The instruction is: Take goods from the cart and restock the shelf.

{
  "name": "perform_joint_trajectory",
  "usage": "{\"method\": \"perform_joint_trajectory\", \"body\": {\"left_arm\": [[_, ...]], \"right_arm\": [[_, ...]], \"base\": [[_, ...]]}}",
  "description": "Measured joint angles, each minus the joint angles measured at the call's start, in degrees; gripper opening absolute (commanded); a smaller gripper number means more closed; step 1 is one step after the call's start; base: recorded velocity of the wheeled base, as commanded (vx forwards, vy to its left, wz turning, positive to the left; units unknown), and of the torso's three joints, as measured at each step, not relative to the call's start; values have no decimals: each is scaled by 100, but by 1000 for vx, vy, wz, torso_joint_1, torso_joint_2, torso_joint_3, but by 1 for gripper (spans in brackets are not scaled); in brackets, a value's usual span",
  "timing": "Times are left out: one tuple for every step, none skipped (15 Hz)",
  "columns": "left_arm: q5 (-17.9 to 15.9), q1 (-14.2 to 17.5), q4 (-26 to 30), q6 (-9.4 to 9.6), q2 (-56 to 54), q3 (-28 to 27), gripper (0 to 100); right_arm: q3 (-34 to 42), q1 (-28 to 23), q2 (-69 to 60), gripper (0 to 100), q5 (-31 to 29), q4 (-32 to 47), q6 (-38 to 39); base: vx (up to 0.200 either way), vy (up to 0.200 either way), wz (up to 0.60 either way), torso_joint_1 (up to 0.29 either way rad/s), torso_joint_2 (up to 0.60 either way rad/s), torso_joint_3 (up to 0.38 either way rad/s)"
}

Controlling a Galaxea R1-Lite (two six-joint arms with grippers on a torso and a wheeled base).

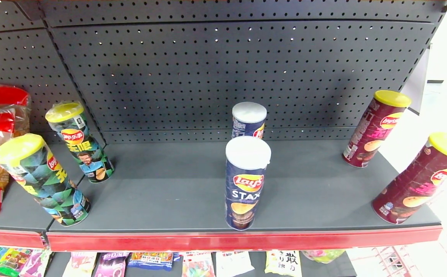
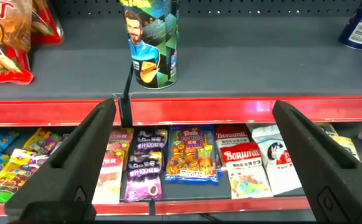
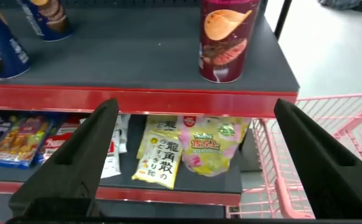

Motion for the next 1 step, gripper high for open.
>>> {"method": "perform_joint_trajectory", "body": {"left_arm": [[0,-2,0,2,0,0,100]], "right_arm": [[6,0,0,100,-110,-2,9]], "base": [[0,0,0,0,0,0]]}}
